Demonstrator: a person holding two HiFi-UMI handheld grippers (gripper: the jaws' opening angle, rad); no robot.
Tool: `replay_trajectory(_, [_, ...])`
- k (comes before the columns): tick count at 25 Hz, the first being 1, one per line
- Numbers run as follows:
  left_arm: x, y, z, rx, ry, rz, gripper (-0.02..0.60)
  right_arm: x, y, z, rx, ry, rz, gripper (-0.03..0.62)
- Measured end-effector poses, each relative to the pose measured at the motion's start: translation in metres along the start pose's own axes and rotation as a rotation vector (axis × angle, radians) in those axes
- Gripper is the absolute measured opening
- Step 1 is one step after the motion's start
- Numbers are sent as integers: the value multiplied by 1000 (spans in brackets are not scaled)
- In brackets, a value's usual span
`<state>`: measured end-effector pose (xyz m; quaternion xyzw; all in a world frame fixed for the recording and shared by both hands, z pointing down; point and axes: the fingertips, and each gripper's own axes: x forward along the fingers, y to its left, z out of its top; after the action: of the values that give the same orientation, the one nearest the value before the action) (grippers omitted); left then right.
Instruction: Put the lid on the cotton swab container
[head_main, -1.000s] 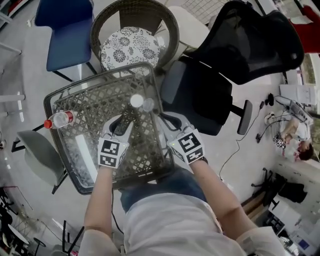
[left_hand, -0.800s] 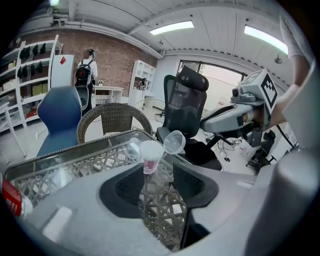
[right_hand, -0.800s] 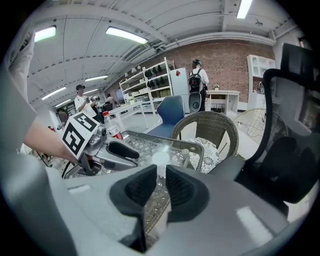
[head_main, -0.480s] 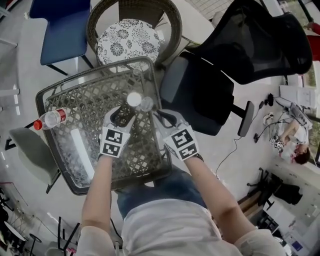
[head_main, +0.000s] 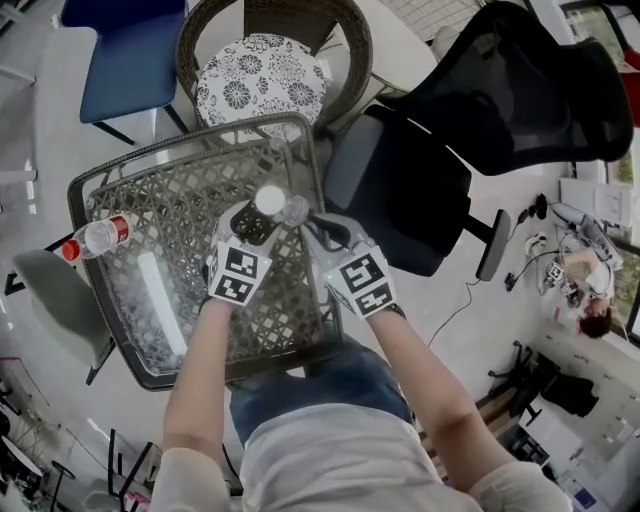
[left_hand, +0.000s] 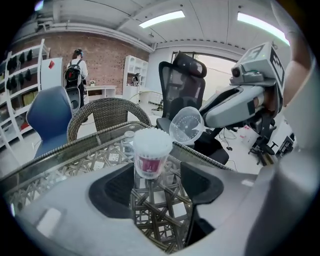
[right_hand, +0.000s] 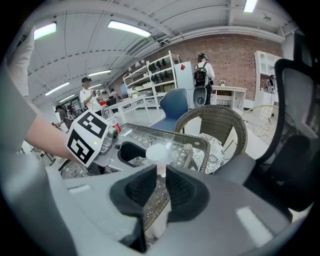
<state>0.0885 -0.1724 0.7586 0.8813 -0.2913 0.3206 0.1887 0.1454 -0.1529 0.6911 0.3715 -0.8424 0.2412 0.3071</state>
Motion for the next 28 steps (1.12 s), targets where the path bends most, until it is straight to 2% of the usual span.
replay_trajectory(11, [2,-6,5,36,-7,-36,278,17,7,34,-30,-65,42,48])
replay_trajectory(20, [-1,-18,2,64,4,-74,278,44,12,40,-6,-77,61,48])
replay_trajectory(28, [1,-24,2,78,-2,-98,278,58,17,38,-27,-57,64,48])
